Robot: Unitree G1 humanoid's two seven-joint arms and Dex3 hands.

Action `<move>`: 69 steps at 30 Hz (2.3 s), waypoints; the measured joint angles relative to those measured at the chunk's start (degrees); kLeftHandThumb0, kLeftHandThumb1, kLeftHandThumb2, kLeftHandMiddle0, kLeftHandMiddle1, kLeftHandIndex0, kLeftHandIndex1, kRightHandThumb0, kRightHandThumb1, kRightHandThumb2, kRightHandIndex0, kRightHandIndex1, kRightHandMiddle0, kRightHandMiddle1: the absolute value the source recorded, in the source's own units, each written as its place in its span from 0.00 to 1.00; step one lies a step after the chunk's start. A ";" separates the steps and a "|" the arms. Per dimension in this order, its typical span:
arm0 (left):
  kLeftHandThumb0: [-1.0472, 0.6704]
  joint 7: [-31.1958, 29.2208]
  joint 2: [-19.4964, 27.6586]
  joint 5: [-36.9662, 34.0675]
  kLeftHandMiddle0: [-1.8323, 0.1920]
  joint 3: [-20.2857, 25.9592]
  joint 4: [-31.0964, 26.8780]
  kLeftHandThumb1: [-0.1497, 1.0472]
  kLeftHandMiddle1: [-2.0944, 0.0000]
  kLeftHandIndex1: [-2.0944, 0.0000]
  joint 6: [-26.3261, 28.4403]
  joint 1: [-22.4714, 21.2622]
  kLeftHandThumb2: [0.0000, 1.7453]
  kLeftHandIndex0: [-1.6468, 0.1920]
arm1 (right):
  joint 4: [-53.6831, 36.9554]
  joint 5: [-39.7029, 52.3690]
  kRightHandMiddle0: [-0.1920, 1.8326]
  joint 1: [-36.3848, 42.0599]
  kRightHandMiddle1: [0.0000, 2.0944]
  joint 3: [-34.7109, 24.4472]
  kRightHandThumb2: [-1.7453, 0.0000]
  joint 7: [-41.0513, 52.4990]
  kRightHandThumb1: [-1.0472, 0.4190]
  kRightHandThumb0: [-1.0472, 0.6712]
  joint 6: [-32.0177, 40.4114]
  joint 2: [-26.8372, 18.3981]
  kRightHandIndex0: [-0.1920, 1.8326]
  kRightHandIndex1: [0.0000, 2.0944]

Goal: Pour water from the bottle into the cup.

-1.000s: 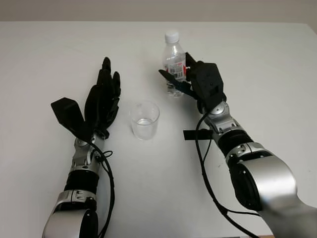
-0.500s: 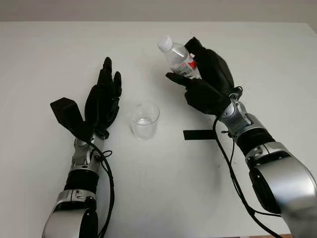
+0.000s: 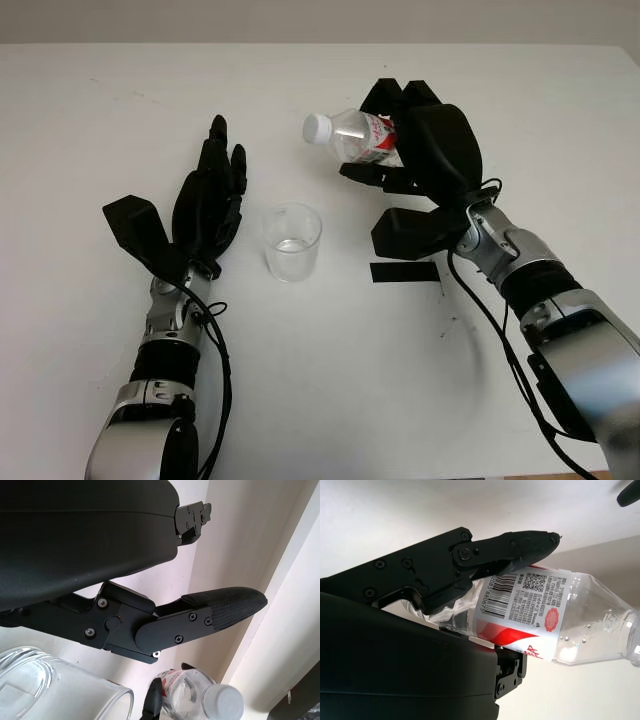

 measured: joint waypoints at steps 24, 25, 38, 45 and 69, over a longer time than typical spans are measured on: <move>0.12 0.53 -0.04 -0.21 1.00 -0.06 0.04 1.00 1.00 1.00 0.22 -0.17 0.42 1.00 | -4.49 -17.96 0.44 -3.02 1.00 11.28 0.76 -17.15 0.00 0.32 -0.06 -5.28 0.69 1.00; 0.12 0.56 -0.07 -0.23 1.00 -0.05 0.04 1.00 1.00 1.00 0.22 -0.17 0.42 1.00 | -4.80 -18.57 0.44 -3.13 1.00 11.56 0.76 -17.45 0.00 0.32 0.32 -5.54 0.68 1.00; 0.11 0.69 -0.15 -0.21 1.00 -0.15 0.07 1.00 1.00 1.00 0.15 -0.17 0.41 1.00 | -6.72 -29.28 0.46 -6.13 1.00 16.75 0.75 -23.85 0.00 0.30 11.08 -7.34 0.69 1.00; 0.11 0.82 -0.15 -0.14 1.00 -0.29 0.07 1.00 1.00 1.00 0.13 -0.18 0.40 1.00 | -6.41 -30.46 0.46 -6.86 1.00 18.40 0.76 -26.69 0.00 0.29 12.44 -7.42 0.68 1.00; 0.11 0.14 -0.15 -0.22 1.00 0.02 2.22 1.00 1.00 1.00 -0.84 -1.33 0.40 1.00 | -4.22 -24.49 0.45 -7.86 1.00 17.86 0.73 -28.55 0.00 0.30 8.45 -6.57 0.68 1.00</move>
